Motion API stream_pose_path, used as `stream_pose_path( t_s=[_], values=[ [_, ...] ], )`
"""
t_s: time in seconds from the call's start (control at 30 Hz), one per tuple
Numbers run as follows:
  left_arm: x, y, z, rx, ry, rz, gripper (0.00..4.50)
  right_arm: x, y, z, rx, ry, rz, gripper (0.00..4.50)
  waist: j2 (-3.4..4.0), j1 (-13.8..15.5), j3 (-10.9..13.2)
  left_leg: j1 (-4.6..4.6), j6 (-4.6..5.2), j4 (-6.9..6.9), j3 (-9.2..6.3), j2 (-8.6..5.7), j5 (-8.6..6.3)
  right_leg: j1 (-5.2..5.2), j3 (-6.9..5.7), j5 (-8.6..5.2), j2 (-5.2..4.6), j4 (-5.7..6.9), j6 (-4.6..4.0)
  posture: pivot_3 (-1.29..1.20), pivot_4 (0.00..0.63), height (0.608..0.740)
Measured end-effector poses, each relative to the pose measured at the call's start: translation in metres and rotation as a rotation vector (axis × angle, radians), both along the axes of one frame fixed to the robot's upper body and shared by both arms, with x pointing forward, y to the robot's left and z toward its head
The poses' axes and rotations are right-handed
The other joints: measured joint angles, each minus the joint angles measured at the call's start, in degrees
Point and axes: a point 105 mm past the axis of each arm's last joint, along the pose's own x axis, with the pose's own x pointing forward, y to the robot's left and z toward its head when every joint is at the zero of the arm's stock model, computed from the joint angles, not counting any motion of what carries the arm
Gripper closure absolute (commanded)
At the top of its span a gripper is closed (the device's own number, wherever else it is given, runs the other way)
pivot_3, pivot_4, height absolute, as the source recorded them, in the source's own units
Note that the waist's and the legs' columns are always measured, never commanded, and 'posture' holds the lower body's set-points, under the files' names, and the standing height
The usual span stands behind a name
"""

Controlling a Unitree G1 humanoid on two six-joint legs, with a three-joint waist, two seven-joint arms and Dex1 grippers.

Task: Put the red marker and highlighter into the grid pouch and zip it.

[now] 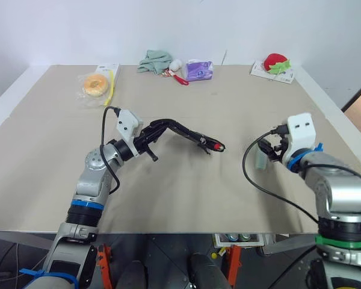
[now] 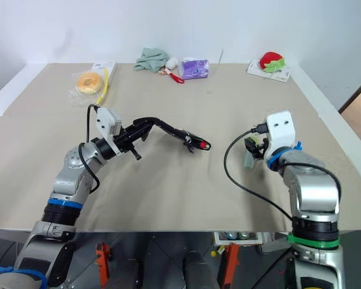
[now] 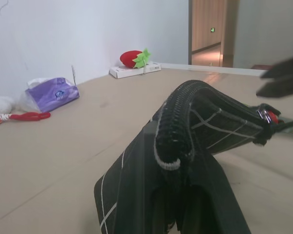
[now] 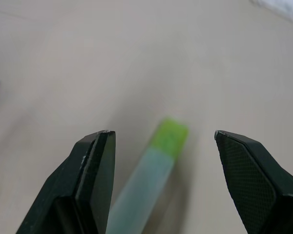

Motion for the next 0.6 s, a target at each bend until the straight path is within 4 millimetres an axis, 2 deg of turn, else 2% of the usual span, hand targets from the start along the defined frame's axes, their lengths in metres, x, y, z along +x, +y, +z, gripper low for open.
stream_pose_path(
  t_s=[0.13, 0.33, 0.37, 0.43, 0.5, 0.53, 0.6],
  values=[
    [0.000, 0.000, -0.003, -0.002, 0.014, -0.001, 4.50, -0.002, 0.004, -0.019, 0.059, 0.043, -0.073, 0.98, 0.00, -0.07, 0.00, 0.02, 0.00, 0.01, 0.00, 0.00, 0.00, 0.00, 0.01, 0.02, 0.01, 0.01, -0.01, 0.00, 0.150, 0.739],
    [0.000, -0.002, -0.005, -0.006, 0.027, -0.006, 4.50, -0.004, 0.007, -0.032, 0.053, 0.071, -0.112, 0.98, 0.01, -0.06, -0.01, 0.00, 0.01, 0.01, 0.00, 0.00, 0.01, 0.01, 0.00, 0.00, 0.00, 0.00, 0.01, 0.00, 0.150, 0.739],
    [0.000, -0.002, -0.005, -0.006, 0.028, -0.006, 4.50, -0.004, 0.008, -0.032, 0.055, 0.070, -0.112, 1.54, 0.01, -0.06, -0.01, 0.01, 0.01, 0.00, 0.00, 0.00, 0.01, 0.01, 0.00, 0.00, 0.01, 0.00, 0.01, 0.00, 0.150, 0.739],
    [-0.001, -0.003, -0.005, -0.006, 0.028, -0.007, 4.50, -0.004, 0.011, -0.033, 0.050, 0.072, -0.102, 2.24, 0.01, -0.06, -0.01, 0.02, 0.01, 0.00, 0.00, 0.00, 0.01, 0.01, 0.00, 0.00, 0.01, 0.00, 0.01, 0.00, 0.150, 0.739],
    [-0.002, -0.004, -0.005, -0.010, 0.026, -0.012, 4.50, -0.004, 0.012, -0.035, 0.023, 0.071, -0.072, 3.24, 0.01, -0.05, -0.01, 0.02, 0.01, 0.00, 0.00, 0.00, 0.01, 0.03, 0.00, 0.00, 0.00, 0.00, 0.01, 0.00, 0.150, 0.739],
    [-0.002, -0.004, -0.005, -0.011, 0.026, -0.012, 4.50, -0.005, 0.010, -0.034, -0.005, 0.069, -0.054, 3.48, 0.00, 0.02, -0.01, 0.02, 0.01, 0.01, -0.01, -0.01, 0.01, 0.06, 0.00, -0.01, -0.01, -0.02, 0.02, 0.00, 0.150, 0.739],
    [-0.002, -0.004, -0.006, -0.012, 0.030, -0.011, 4.50, -0.005, 0.006, -0.031, -0.076, 0.060, 0.013, 3.47, 0.00, 0.15, -0.01, 0.01, 0.01, 0.03, 0.00, -0.06, 0.01, 0.08, 0.00, -0.02, -0.05, -0.07, 0.04, 0.00, 0.150, 0.739]
  ],
)
